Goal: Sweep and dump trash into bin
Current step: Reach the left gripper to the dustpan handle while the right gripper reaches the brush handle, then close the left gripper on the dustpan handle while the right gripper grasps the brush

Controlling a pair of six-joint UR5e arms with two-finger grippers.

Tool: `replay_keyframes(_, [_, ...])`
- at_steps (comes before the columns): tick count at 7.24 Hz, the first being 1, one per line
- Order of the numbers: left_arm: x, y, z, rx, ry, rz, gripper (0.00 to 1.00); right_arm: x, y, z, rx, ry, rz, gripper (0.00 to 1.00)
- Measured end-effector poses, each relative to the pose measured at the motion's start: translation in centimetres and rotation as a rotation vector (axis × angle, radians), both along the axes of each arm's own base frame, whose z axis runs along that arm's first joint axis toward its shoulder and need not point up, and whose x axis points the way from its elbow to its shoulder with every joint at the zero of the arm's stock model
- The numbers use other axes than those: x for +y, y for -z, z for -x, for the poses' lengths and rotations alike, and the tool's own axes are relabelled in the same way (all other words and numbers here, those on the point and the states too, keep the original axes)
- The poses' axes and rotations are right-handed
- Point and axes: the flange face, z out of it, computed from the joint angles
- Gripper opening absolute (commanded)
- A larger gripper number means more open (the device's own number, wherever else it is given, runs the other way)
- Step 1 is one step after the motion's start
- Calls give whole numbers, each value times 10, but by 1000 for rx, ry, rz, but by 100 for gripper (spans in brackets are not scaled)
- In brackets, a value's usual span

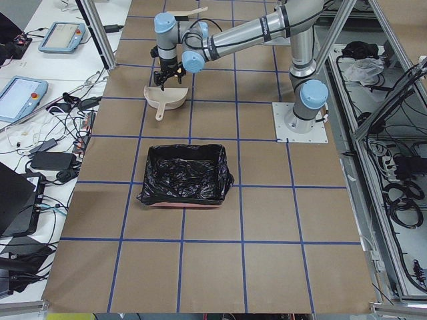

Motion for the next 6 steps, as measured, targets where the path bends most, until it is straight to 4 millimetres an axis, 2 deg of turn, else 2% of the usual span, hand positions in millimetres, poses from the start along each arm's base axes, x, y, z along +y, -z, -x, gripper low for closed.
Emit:
replay_keyframes(2, [-20, 19, -26, 34, 196, 16, 98, -3, 29, 11, -12, -17, -17, 97])
replay_keyframes(4, [-35, 24, -36, -4, 405, 22, 100, -3, 59, 42, -47, -16, -45, 96])
replay_keyframes(5, [-36, 26, -38, -25, 477, 14, 100, -3, 75, 51, -63, -7, -46, 96])
replay_keyframes(6, [-34, 30, -39, -32, 543, 6, 100, -4, 93, 54, -69, -3, -41, 86])
